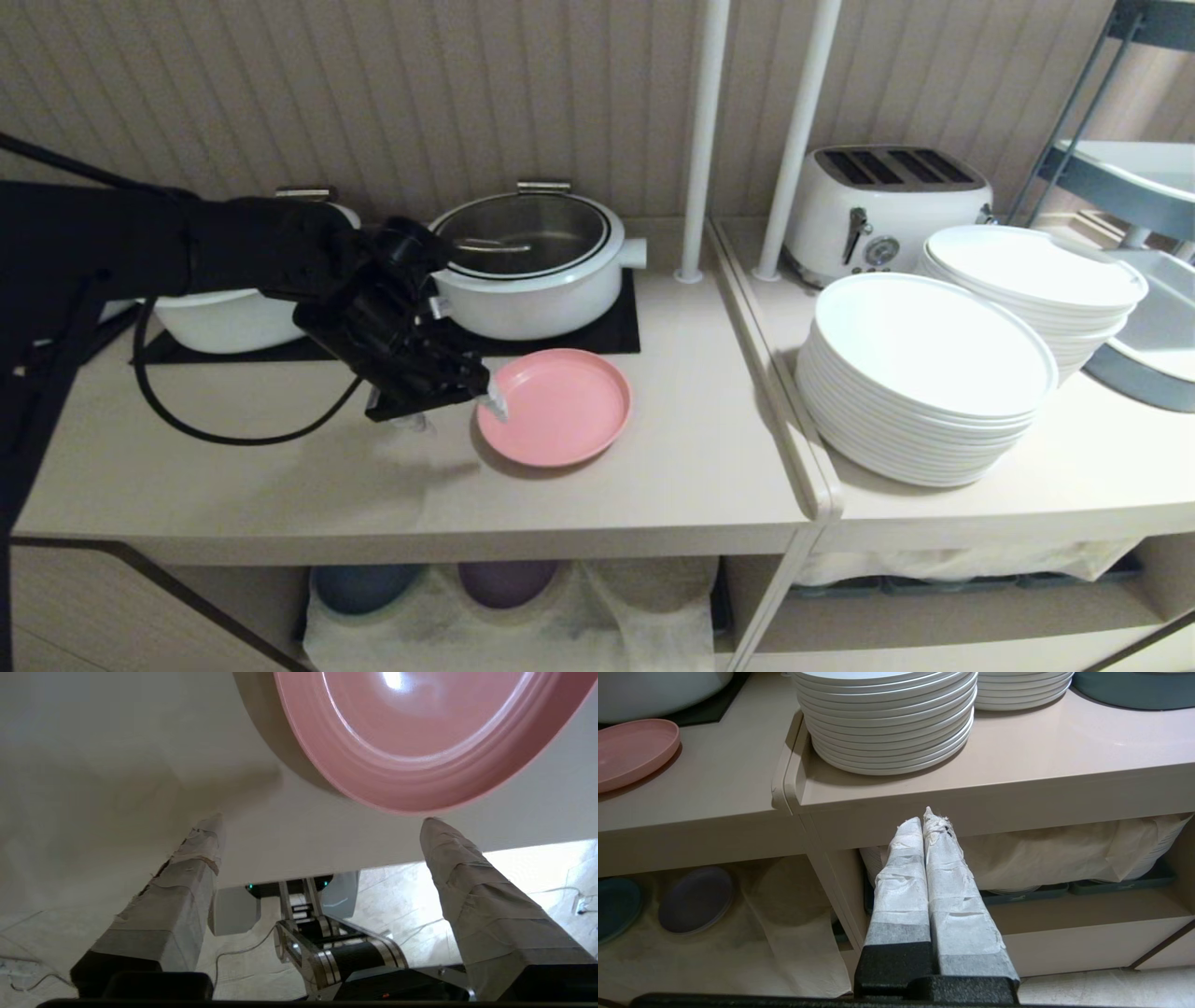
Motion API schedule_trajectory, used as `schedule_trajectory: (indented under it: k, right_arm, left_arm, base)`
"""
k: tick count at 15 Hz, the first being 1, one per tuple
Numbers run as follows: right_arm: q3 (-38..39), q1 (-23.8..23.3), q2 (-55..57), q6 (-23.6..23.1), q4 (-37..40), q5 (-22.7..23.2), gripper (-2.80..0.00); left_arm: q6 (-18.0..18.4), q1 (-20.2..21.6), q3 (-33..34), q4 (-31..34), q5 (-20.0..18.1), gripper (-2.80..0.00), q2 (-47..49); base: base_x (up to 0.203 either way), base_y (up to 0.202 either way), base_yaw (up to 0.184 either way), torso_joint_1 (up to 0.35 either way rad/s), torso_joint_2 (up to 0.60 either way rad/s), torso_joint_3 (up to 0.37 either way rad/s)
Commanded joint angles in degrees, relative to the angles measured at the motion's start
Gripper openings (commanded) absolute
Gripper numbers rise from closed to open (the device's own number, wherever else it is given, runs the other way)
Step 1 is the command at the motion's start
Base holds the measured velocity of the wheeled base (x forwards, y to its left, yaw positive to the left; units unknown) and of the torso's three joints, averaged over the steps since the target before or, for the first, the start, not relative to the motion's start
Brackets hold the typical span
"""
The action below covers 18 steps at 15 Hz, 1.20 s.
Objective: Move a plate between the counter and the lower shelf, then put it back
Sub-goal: Pick up the plate
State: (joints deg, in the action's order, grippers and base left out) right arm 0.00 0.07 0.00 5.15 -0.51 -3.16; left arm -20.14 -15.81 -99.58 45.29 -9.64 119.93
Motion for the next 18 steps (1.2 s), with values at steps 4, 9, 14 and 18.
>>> schedule_trajectory:
  k: [4,9,14,18]
  right_arm:
    - [0.0,0.0,0.0,0.0,0.0,0.0,-2.80]
    - [0.0,0.0,0.0,0.0,0.0,0.0,-2.80]
    - [0.0,0.0,0.0,0.0,0.0,0.0,-2.80]
    - [0.0,0.0,0.0,0.0,0.0,0.0,-2.80]
  left_arm:
    - [2.0,0.7,0.0,-0.6,1.1,0.00,2.1]
    - [4.7,1.3,-0.3,-1.0,3.5,0.00,4.3]
    - [4.7,0.4,-3.8,-1.7,3.5,0.00,6.4]
    - [4.6,-0.4,-7.2,-1.6,3.6,0.00,8.4]
  base:
    - [0.000,0.000,0.000,0.000,0.00,0.000]
    - [0.000,0.000,0.000,0.000,0.00,0.000]
    - [0.000,0.000,0.000,0.000,0.00,0.000]
    - [0.000,0.000,0.000,0.000,0.00,0.000]
